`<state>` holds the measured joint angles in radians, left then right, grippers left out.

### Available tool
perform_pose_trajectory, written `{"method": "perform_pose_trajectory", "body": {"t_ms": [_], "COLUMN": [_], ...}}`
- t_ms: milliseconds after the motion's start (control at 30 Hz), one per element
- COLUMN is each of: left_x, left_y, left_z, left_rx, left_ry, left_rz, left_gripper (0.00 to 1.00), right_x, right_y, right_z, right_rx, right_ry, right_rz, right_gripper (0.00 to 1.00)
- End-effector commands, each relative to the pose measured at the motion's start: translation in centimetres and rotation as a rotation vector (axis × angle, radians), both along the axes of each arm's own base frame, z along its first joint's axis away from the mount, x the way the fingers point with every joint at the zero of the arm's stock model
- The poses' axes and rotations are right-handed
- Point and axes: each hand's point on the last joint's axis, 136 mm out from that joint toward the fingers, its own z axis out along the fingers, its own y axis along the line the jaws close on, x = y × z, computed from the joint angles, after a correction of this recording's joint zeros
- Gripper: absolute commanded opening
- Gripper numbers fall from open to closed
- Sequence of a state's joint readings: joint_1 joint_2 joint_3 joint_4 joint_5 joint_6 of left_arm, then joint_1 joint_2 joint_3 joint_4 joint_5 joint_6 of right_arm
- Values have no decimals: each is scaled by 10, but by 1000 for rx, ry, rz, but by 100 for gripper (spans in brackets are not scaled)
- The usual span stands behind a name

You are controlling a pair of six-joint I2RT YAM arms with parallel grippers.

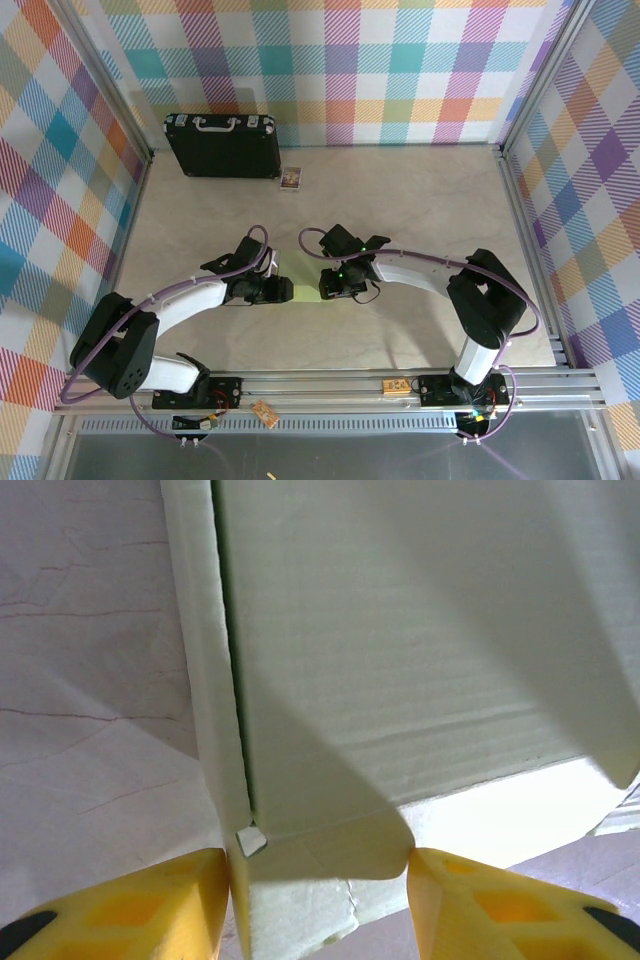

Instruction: Fold the paper box

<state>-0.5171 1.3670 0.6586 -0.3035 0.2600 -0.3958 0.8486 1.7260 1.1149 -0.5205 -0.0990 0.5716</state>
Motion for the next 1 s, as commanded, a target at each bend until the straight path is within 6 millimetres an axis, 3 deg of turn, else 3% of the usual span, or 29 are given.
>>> {"method": "perform_pose_trajectory", "body": {"t_ms": [0, 733, 967], "left_x": [-3, 4, 6], "left_y": [0, -2, -2], "left_z": [-7, -22, -21], "left_rx": [18, 28, 38], "left_ry": [-2, -10, -14], "left_rz": [-20, -21, -22], "left_gripper": [51, 51, 51], "right_x": [4, 13, 19], "right_y": [1, -7, -8], "right_z": [-4, -26, -21], "right_rx": [8, -32, -25], "right_ry": [-2, -28, -85], "right_rz": [4, 25, 52], "right_gripper": [30, 27, 29]}}
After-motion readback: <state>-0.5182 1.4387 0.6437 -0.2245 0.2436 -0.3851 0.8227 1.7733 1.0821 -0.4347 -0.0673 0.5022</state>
